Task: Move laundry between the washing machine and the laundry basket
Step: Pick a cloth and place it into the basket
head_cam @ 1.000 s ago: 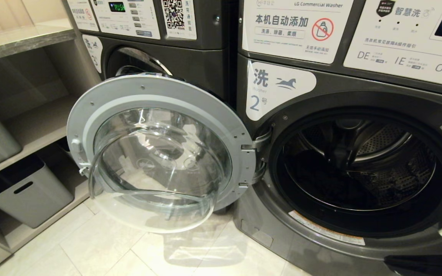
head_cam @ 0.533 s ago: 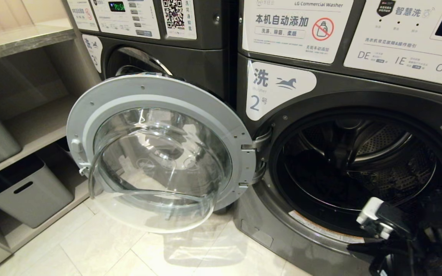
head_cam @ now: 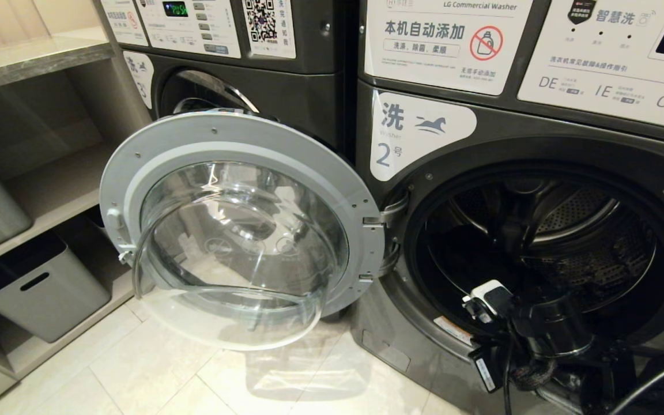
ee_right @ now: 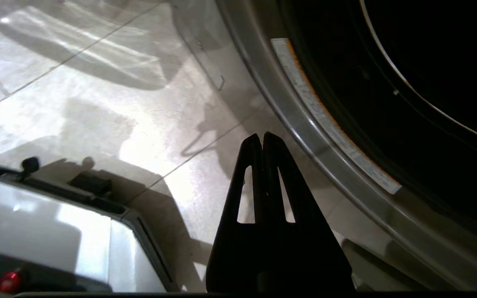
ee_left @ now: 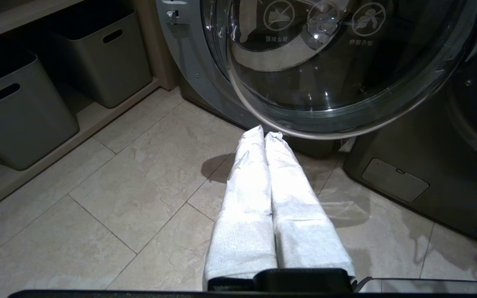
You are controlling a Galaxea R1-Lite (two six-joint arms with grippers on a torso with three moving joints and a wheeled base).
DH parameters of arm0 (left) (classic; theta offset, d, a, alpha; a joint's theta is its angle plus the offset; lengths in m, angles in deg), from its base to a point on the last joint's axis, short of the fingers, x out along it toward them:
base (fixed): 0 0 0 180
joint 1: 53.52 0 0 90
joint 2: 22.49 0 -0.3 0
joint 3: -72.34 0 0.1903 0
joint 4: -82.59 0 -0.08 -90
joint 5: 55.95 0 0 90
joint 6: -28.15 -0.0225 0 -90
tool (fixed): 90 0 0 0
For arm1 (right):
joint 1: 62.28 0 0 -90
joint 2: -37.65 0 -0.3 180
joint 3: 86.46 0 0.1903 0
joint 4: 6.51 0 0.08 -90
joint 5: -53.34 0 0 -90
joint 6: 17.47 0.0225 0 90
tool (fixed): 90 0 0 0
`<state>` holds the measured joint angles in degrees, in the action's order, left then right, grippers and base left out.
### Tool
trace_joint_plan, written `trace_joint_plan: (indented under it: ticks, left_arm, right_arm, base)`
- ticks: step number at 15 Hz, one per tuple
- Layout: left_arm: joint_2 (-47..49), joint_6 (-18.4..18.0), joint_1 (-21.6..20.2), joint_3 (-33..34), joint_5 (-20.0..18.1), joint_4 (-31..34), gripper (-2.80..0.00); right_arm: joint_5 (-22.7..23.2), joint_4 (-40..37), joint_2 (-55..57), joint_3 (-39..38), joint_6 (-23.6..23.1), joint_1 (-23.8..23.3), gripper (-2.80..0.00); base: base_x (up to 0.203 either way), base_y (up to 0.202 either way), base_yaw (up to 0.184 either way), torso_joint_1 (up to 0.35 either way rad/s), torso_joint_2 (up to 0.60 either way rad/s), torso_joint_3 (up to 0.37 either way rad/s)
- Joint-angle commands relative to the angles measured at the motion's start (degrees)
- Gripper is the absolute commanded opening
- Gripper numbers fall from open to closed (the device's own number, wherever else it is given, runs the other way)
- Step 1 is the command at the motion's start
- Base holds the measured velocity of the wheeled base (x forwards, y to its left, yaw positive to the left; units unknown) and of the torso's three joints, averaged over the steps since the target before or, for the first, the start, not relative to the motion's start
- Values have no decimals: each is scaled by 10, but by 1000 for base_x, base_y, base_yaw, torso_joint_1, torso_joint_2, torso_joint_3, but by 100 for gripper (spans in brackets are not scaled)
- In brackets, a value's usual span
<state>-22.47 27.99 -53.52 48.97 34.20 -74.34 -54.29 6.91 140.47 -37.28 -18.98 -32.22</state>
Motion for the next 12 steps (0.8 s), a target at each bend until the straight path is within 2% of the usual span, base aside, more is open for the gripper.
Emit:
trace_joint_plan:
  ticks: [1, 8, 12]
  left_arm:
    - [0, 0, 0, 0, 0, 0, -280]
    - [0, 0, 0, 0, 0, 0, -280]
    - [0, 0, 0, 0, 0, -1, -280]
  right_arm:
    - [-29, 3, 26, 9, 6, 1, -280]
    - [-149, 116, 105, 27, 70, -25, -280]
    - [-180, 129, 153, 45, 127, -49, -280]
  base:
    - [0, 0, 0, 0, 0, 0]
    - [0, 0, 0, 0, 0, 0]
    - [0, 0, 0, 0, 0, 0]
